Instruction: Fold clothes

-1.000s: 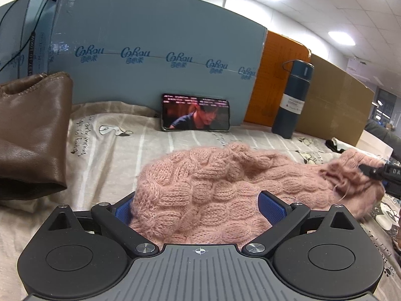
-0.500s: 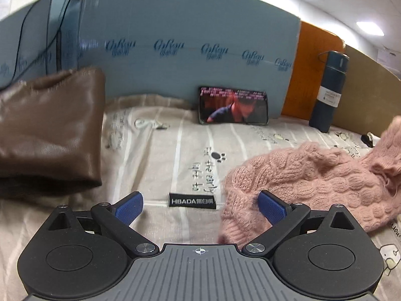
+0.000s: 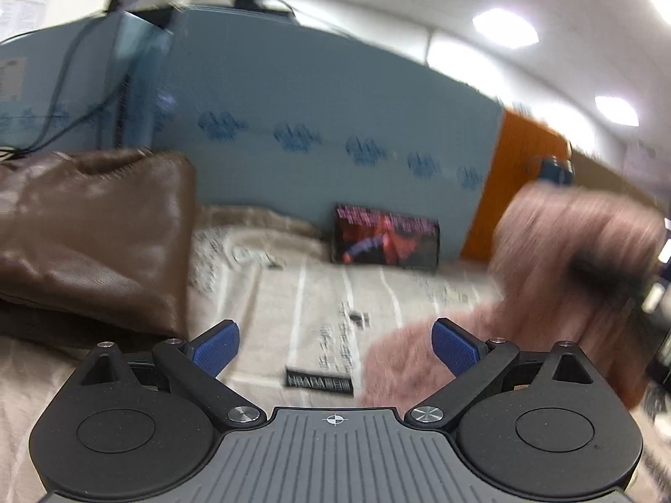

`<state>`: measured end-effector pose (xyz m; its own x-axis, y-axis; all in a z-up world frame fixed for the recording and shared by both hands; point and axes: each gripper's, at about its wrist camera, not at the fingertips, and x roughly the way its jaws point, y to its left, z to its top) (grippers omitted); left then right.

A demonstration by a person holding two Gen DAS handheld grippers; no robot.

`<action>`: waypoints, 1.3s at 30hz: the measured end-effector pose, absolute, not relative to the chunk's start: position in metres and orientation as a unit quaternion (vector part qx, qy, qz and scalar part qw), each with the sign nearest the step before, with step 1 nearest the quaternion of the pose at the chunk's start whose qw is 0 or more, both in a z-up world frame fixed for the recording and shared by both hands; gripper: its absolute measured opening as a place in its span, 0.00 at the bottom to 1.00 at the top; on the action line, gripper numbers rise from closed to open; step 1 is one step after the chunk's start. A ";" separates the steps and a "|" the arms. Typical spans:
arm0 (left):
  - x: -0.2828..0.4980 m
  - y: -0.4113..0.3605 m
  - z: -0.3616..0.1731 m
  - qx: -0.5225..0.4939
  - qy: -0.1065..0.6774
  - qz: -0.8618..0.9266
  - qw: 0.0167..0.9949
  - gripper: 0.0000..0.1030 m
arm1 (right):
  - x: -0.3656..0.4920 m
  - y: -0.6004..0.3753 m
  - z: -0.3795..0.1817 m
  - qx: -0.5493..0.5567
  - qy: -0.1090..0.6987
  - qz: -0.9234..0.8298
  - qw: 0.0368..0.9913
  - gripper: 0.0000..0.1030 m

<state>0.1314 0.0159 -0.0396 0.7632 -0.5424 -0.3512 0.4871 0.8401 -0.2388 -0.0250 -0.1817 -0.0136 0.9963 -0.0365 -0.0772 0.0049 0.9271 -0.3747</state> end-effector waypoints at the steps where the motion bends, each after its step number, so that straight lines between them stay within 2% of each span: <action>1: 0.131 0.021 -0.038 -0.083 0.200 -0.272 0.938 0.97 | -0.020 -0.178 -0.015 -0.181 0.053 0.005 0.982 0.26; 6: 0.135 0.041 -0.034 -0.160 0.192 -0.290 0.924 0.97 | 0.004 -0.173 -0.028 -0.122 0.120 0.051 0.984 0.26; 8: 0.139 0.046 -0.034 -0.186 0.199 -0.312 0.910 0.97 | 0.009 -0.171 -0.035 -0.115 0.124 0.040 0.985 0.26; 10: 0.144 0.051 -0.036 -0.215 0.211 -0.338 0.891 0.97 | 0.009 -0.166 -0.041 -0.119 0.121 0.045 0.985 0.31; 12: 0.148 0.056 -0.037 -0.242 0.222 -0.358 0.874 0.97 | 0.007 -0.168 -0.040 -0.094 0.124 0.065 0.986 0.59; 13: 0.149 0.058 -0.038 -0.254 0.227 -0.366 0.866 0.97 | 0.007 -0.171 -0.038 -0.078 0.128 0.072 0.986 0.65; 18: 0.157 0.065 -0.045 -0.317 0.248 -0.410 0.818 0.97 | 0.000 -0.199 -0.019 0.031 0.138 0.130 0.981 0.84; 21: 0.165 0.063 -0.047 -0.353 0.273 -0.444 0.777 0.97 | -0.008 -0.236 -0.008 0.127 0.138 0.148 0.971 0.90; 28: 0.168 0.026 -0.028 -0.346 0.398 -0.450 0.721 0.96 | -0.010 -0.305 -0.025 0.322 0.144 0.175 0.919 0.91; 36: 0.180 -0.030 -0.028 -0.243 0.487 -0.404 0.735 0.95 | 0.003 -0.315 -0.058 0.409 0.172 0.242 0.863 0.91; 38: 0.178 -0.037 -0.032 -0.230 0.486 -0.402 0.741 0.88 | 0.004 -0.316 -0.059 0.418 0.176 0.246 0.857 0.91; 39: 0.175 -0.041 -0.031 -0.218 0.480 -0.402 0.749 0.75 | 0.004 -0.315 -0.059 0.418 0.175 0.247 0.857 0.91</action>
